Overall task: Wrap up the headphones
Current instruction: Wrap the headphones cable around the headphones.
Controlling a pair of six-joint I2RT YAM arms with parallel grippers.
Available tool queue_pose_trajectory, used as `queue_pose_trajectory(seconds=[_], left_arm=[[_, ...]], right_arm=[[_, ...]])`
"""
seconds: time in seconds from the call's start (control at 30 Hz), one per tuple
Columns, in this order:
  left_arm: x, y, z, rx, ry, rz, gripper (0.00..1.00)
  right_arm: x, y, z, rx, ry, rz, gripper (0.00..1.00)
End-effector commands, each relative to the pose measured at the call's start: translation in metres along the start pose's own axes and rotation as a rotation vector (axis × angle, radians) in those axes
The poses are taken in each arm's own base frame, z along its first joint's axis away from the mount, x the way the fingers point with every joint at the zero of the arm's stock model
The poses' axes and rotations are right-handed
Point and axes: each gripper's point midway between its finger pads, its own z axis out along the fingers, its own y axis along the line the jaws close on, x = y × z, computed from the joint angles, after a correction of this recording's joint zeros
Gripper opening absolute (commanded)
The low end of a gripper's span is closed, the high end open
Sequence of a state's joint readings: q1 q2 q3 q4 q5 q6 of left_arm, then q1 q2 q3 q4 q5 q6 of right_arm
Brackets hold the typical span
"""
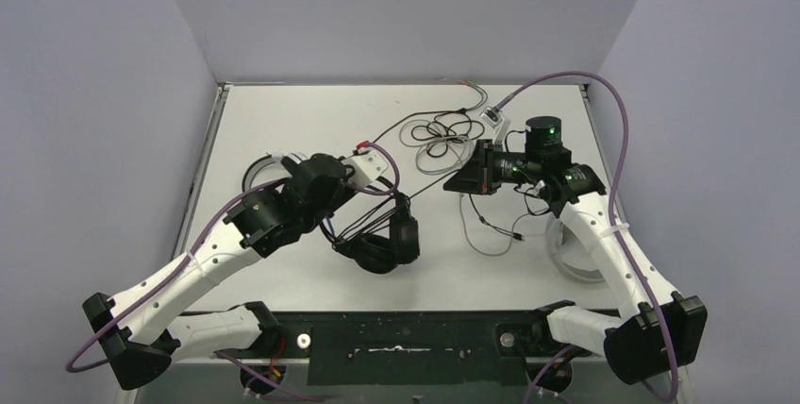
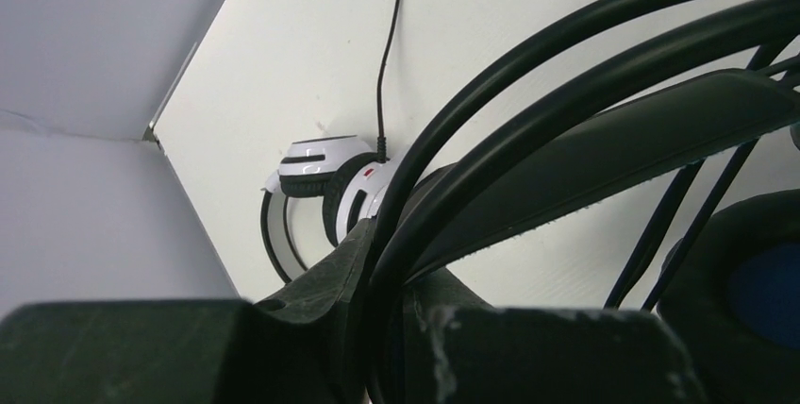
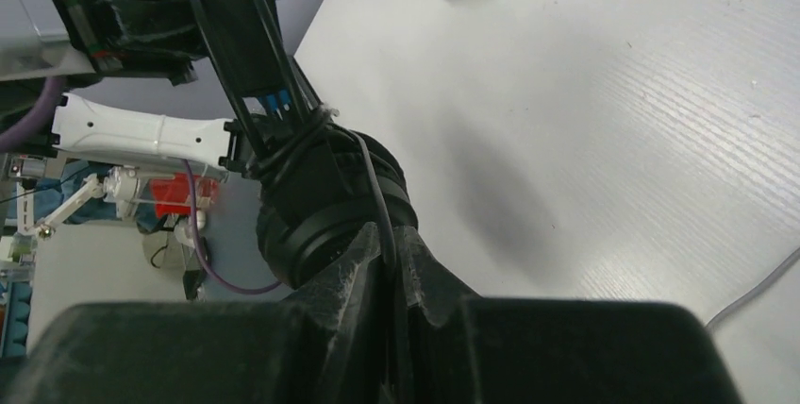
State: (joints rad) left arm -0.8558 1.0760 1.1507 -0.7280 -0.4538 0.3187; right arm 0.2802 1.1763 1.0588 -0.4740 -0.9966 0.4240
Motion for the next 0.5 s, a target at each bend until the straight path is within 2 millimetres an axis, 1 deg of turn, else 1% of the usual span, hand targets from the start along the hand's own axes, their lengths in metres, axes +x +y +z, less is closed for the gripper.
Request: queue_pose_trajectory(seconds=[0.0,0.13,0.27,0.4,0.47], left_arm=[[-0.004,-0.003,-0.005,0.009,-0.034,0.07,0.0],[-0.009,-0.012,-0.005,0.041,-0.07,0.104,0.0],[-0.009,-0.011,-0.003,0.025,-0.056,0.112,0.0],[-0.005,0.001,0.004,-0.064,-0.001,0.082,0.0],[-0.002,0.006,0.009,-0.115,0.04,0.073,0.0]], right_arm=[[-0.044,0.03,-0.024,0.016,-0.151,-0.106,0.0],[-0.051,0.032,-0.024,0.011,-0.161,-0.1,0.0],[-0.052,0.039,-0.026,-0.005,-0.149,-0.103,0.0],[-0.05,0.052,-0.034,-0.018,-0.154,-0.128,0.0],[-0.048,0.063,-0.038,-0.047,-0.152,-0.143,0.0]])
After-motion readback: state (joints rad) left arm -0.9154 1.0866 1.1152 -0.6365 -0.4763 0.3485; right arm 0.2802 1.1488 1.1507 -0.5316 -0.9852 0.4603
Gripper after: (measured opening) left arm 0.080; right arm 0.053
